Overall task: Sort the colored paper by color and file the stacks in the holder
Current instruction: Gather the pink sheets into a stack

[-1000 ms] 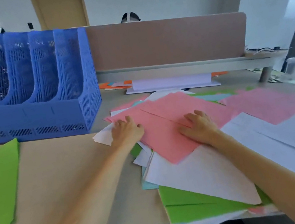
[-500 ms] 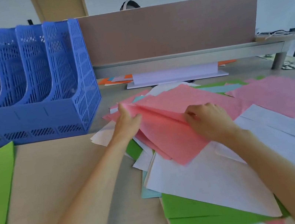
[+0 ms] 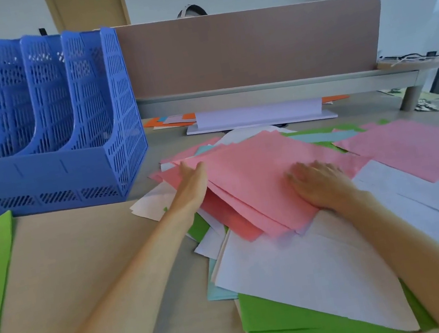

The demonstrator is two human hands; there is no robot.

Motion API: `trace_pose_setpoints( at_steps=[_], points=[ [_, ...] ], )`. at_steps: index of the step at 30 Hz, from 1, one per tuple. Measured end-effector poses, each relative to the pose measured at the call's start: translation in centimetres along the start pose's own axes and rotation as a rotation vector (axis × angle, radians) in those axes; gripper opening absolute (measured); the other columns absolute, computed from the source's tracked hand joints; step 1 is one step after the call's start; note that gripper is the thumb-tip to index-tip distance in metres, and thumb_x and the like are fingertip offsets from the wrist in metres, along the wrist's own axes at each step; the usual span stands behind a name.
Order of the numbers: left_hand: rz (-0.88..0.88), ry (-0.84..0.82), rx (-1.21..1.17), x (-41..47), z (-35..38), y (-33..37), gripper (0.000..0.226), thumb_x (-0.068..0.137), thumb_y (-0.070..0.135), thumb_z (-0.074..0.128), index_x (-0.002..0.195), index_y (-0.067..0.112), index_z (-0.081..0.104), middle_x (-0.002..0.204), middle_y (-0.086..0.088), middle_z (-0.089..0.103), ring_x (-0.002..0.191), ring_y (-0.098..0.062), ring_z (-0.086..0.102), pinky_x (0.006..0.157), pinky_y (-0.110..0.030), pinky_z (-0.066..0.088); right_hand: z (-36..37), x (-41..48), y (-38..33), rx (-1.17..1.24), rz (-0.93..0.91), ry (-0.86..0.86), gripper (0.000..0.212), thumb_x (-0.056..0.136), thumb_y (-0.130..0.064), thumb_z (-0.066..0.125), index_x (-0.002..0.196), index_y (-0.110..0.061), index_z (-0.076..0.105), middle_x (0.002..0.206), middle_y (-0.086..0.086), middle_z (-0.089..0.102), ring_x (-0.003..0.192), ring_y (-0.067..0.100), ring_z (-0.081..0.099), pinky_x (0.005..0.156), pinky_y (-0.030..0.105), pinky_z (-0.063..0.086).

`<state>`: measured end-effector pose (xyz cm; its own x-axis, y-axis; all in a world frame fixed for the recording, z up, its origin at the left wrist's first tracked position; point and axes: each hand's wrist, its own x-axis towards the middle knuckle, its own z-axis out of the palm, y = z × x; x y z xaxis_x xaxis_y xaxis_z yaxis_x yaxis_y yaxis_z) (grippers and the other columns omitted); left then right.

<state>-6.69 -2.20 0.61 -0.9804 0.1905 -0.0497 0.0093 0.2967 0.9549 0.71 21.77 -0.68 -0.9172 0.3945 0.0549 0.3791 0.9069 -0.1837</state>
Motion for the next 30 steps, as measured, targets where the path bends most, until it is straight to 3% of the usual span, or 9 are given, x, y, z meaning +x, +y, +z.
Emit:
trace_pose_setpoints(
  at_steps=[3,6,9,11,14,19,25,28,30],
  points=[
    [0.036,-0.033,0.020,-0.3,0.3,0.0,0.075,0.091,0.034,0.044,0.151,0.017,0.003,0.159,0.000,0.014,0.144,-0.021,0.020,0.117,-0.042,0.019,-0.4,-0.8,-0.5,0.027,-0.061,0.059,0.054,0.094,-0.058,0.025,0.128,-0.026,0.051,0.128,0.012,0.057,0.121,0.032,0.050,0.099,0.043,0.041],
    [0.040,-0.035,0.057,-0.4,0.1,0.0,0.084,0.093,0.026,0.048,0.152,0.021,-0.013,0.155,0.004,0.018,0.143,-0.015,0.021,0.110,-0.030,0.019,-1.5,-0.5,-0.3,0.214,-0.036,0.182,0.048,0.095,-0.052,0.039,0.133,-0.026,0.052,0.127,0.003,0.061,0.120,0.028,0.053,0.094,0.038,0.042],
    [0.060,0.005,0.108,-0.4,-0.2,0.0,0.084,0.092,0.021,0.046,0.151,0.021,-0.014,0.145,0.001,0.033,0.132,-0.017,0.035,0.106,-0.033,0.028,-1.3,-0.1,0.9,0.136,0.032,0.152,0.053,0.095,-0.055,0.036,0.135,-0.023,0.049,0.135,0.011,0.052,0.128,0.031,0.044,0.103,0.044,0.034],
    [0.032,0.039,0.161,-0.5,-0.3,0.0,0.085,0.095,0.020,0.045,0.150,0.018,-0.019,0.152,-0.007,0.028,0.136,-0.023,0.033,0.105,-0.034,0.029,-0.7,0.0,1.5,0.044,0.024,0.046,0.054,0.093,-0.060,0.029,0.126,-0.023,0.052,0.136,0.013,0.049,0.131,0.031,0.040,0.107,0.048,0.027],
    [0.003,0.063,0.247,-0.6,-0.2,-0.1,0.085,0.095,0.023,0.045,0.150,0.016,-0.020,0.149,-0.014,0.033,0.130,-0.030,0.039,0.099,-0.036,0.034,-0.7,-0.3,1.3,0.081,-0.010,0.048,0.054,0.094,-0.059,0.032,0.130,-0.023,0.051,0.139,0.009,0.051,0.131,0.029,0.043,0.107,0.044,0.033],
    [0.039,0.063,0.200,-0.7,-0.4,0.3,0.080,0.094,0.018,0.042,0.152,0.023,-0.012,0.129,0.003,0.039,0.108,-0.020,0.045,0.090,-0.032,0.037,-1.6,-0.9,-0.2,0.114,-0.007,0.100,0.059,0.087,-0.050,0.053,0.138,-0.020,0.045,0.133,0.009,0.057,0.125,0.031,0.047,0.097,0.038,0.042],
    [0.103,0.015,0.143,-1.2,0.3,0.8,0.078,0.094,0.015,0.043,0.152,0.022,-0.008,0.152,-0.001,0.032,0.121,-0.022,0.046,0.097,-0.034,0.039,-2.4,-0.8,-0.4,0.480,0.051,0.016,0.086,0.074,-0.034,0.078,0.146,-0.018,0.034,0.140,0.008,0.047,0.128,0.027,0.044,0.098,0.035,0.040],
    [0.187,-0.018,0.036,-1.4,0.6,0.9,0.065,0.090,0.007,0.040,0.147,0.029,0.017,0.139,0.005,0.047,0.113,-0.015,0.053,0.095,-0.036,0.046,-2.7,-0.8,-0.3,0.629,0.104,-0.006,0.084,0.072,-0.027,0.081,0.143,-0.013,0.039,0.137,0.008,0.048,0.122,0.026,0.049,0.089,0.031,0.041],
    [0.182,-0.029,-0.076,-1.6,0.5,1.3,0.050,0.090,0.002,0.039,0.128,0.034,0.035,0.121,0.009,0.057,0.107,-0.012,0.057,0.091,-0.034,0.048,-3.1,-0.7,0.1,0.749,0.138,-0.032,0.067,0.072,-0.020,0.082,0.131,-0.011,0.052,0.120,0.009,0.060,0.103,0.026,0.061,0.081,0.030,0.047]
  ],
)
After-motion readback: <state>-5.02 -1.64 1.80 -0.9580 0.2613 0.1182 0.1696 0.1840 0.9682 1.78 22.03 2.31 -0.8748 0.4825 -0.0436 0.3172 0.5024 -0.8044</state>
